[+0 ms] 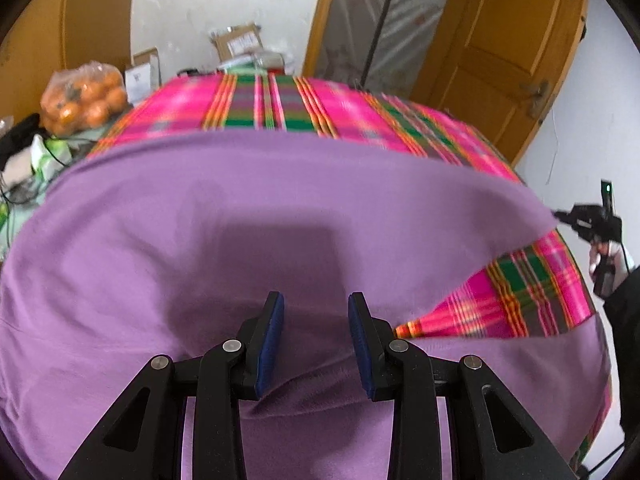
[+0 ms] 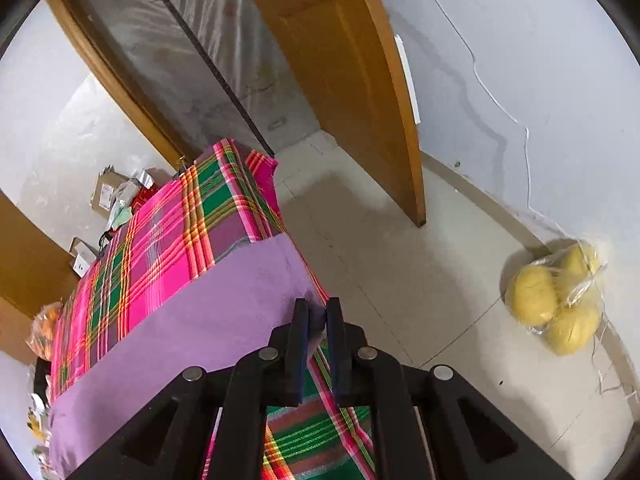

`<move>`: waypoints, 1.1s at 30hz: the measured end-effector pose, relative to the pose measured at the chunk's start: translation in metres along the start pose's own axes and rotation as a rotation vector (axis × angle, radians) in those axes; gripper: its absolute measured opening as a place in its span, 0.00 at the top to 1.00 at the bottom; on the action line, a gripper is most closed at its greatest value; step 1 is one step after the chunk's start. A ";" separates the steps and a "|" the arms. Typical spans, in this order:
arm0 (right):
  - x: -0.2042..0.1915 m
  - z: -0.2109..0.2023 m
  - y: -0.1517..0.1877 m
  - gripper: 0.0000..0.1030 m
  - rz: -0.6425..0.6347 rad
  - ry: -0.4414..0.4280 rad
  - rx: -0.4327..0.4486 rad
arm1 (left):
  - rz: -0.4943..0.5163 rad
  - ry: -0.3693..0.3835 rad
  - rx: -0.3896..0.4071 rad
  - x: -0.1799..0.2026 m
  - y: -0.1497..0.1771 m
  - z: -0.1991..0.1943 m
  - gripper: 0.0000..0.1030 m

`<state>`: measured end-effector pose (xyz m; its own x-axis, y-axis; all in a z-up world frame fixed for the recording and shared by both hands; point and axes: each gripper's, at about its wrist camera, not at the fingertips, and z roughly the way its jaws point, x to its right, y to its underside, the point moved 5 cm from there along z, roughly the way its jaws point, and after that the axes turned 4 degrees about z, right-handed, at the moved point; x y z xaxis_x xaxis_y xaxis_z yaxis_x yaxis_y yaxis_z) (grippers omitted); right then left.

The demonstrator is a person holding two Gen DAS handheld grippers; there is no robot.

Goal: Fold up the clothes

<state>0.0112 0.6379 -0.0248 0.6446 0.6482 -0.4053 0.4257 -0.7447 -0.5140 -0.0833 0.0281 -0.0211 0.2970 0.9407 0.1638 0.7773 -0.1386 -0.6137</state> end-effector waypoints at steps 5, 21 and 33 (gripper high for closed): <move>0.005 -0.012 -0.016 0.96 0.008 0.026 0.068 | 0.011 -0.001 -0.014 0.004 0.007 0.001 0.67; -0.196 -0.035 0.157 0.84 -0.631 -0.331 -0.142 | -0.065 0.013 0.122 -0.003 0.004 -0.047 0.66; -0.238 -0.025 0.229 0.86 -0.879 -0.278 -0.191 | -0.197 -0.110 0.107 -0.075 0.041 -0.069 0.66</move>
<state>-0.0282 0.3091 -0.0271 -0.1216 0.9865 -0.1097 0.8001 0.0320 -0.5990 -0.0358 -0.0697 -0.0055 0.0787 0.9753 0.2066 0.7496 0.0787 -0.6572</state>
